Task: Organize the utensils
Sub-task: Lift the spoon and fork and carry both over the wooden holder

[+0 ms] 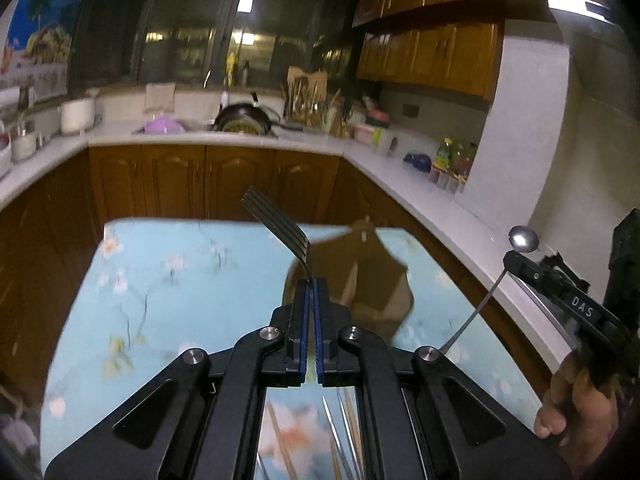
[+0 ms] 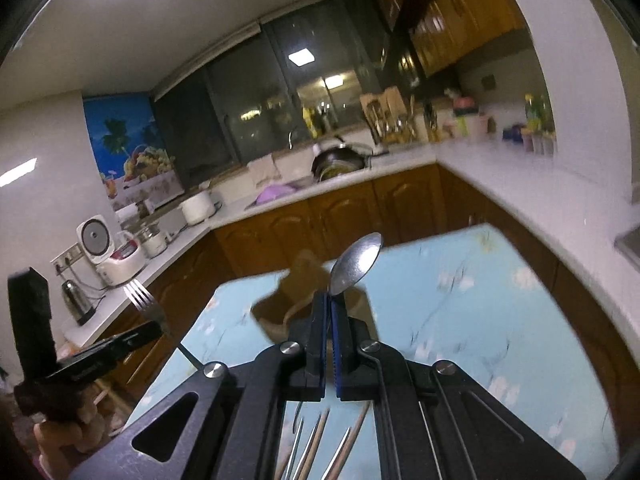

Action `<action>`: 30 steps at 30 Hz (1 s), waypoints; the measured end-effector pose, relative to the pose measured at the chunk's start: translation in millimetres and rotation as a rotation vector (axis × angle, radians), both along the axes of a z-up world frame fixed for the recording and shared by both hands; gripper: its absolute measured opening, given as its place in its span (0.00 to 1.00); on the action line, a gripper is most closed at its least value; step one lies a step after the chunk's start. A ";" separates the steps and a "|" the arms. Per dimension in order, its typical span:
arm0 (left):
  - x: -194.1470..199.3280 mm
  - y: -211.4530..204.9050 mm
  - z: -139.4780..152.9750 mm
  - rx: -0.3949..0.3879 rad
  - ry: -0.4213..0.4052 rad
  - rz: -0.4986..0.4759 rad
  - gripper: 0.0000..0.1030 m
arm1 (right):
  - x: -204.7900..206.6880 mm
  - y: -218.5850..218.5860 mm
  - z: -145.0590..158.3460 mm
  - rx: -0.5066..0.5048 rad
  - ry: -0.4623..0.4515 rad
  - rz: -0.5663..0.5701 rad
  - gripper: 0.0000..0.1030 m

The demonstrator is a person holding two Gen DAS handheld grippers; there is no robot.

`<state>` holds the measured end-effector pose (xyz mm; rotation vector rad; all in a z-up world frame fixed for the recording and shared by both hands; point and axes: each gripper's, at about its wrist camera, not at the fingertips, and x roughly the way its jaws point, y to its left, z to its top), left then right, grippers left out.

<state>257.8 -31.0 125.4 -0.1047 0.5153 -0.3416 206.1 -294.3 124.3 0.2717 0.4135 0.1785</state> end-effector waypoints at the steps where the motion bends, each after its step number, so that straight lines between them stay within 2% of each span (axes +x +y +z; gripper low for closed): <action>1: 7.5 -2.9 3.2 0.004 -0.012 0.002 0.01 | 8.6 0.3 5.1 -0.015 -0.019 -0.010 0.02; 7: 61.2 -18.8 11.1 0.018 -0.047 0.021 0.01 | 45.3 7.2 15.0 -0.081 -0.084 -0.042 0.02; 12: 95.8 -30.8 -1.2 0.037 -0.042 0.033 0.01 | 76.0 16.6 5.9 -0.153 -0.096 -0.044 0.02; 22: 115.3 -55.1 -54.9 0.075 0.067 -0.005 0.02 | 103.3 28.8 -46.3 -0.200 0.029 0.017 0.02; 30: 115.4 -62.0 -85.7 0.108 0.135 -0.020 0.02 | 108.7 21.0 -66.7 -0.177 0.104 0.038 0.02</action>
